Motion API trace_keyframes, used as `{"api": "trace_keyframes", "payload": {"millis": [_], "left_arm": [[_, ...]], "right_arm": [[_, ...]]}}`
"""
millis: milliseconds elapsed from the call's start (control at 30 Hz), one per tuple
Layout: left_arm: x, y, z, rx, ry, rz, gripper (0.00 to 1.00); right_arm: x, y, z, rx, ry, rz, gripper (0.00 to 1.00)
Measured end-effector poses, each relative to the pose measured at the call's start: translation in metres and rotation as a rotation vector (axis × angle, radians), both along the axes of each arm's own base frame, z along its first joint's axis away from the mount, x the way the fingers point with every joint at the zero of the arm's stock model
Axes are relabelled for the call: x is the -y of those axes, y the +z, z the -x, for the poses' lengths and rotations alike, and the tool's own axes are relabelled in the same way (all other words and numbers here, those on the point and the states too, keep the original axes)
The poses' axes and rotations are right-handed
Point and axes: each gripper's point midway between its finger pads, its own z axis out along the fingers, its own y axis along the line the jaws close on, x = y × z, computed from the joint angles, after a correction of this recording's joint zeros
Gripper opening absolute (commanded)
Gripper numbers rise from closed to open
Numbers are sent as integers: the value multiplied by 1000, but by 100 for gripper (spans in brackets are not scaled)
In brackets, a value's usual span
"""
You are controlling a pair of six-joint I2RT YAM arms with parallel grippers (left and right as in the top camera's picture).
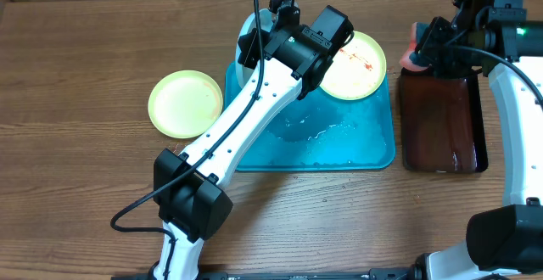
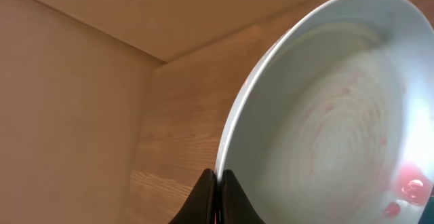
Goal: Clean dirty plates on tray and stack at the side
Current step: 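Lift the white plate with left gripper and stack it on the yellow plate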
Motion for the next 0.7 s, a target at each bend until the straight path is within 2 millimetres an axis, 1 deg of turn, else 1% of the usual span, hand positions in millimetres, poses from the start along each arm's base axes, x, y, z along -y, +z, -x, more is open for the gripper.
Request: {"api": "trace_keyframes", "payload": {"millis": [167, 367, 700], "left_arm": [[-3, 4, 0, 26, 14, -13, 4], [-3, 5, 0, 31, 18, -13, 4], [-2, -3, 4, 6, 24, 28, 4]], "right_arm": [[0, 0, 1, -3, 1, 0, 4], [0, -1, 3, -11, 3, 1, 4], [0, -2, 4, -17, 6, 3, 4]]}}
